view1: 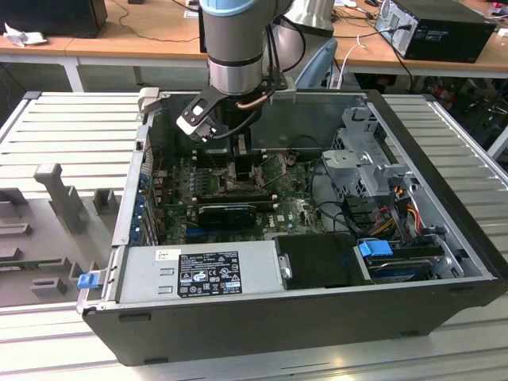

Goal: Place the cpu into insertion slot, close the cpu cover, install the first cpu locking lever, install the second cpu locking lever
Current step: 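Place the cpu into insertion slot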

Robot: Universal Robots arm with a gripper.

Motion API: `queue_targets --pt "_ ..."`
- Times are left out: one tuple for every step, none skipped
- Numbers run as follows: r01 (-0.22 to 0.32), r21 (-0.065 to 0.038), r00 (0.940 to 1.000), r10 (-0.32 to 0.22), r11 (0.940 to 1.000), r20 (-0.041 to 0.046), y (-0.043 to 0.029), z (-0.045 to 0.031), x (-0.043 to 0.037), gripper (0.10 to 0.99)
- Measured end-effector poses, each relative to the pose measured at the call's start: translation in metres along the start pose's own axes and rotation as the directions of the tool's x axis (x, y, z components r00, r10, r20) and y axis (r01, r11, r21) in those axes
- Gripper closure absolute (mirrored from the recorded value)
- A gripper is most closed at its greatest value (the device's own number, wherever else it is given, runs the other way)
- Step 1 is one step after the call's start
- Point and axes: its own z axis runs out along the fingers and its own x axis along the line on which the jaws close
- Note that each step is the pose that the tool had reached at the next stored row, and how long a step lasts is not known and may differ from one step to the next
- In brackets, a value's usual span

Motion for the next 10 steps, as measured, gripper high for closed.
queue_targets --pt "0.0 0.0 1.0 0.0 1.0 -0.0001 -0.0002 0.0024 0.0005 0.561" --pt "0.0 0.0 1.0 0.0 1.0 0.0 -0.0004 0.0042 0.0009 0.561" --pt "0.0 0.0 1.0 0.0 1.0 0.0001 -0.0006 0.0064 0.0017 0.561" --pt "0.0 0.0 1.0 0.0 1.0 0.0001 -0.0008 0.0078 0.0023 0.561" --pt "0.0 0.0 1.0 0.0 1.0 0.0001 -0.001 0.0102 0.0033 0.561" --pt "0.0 0.0 1.0 0.0 1.0 0.0001 -0.0013 0.012 0.0039 0.561" --pt "0.0 0.0 1.0 0.0 1.0 -0.0001 -0.0015 0.014 0.0046 0.561" --pt "0.0 0.0 1.0 0.0 1.0 -0.0001 -0.0018 0.0158 0.0053 0.561" --pt "0.0 0.0 1.0 0.0 1.0 0.0001 -0.0026 0.0196 0.0066 0.561" --pt "0.0 0.0 1.0 0.0 1.0 0.0001 -0.0028 0.0209 0.007 0.561"
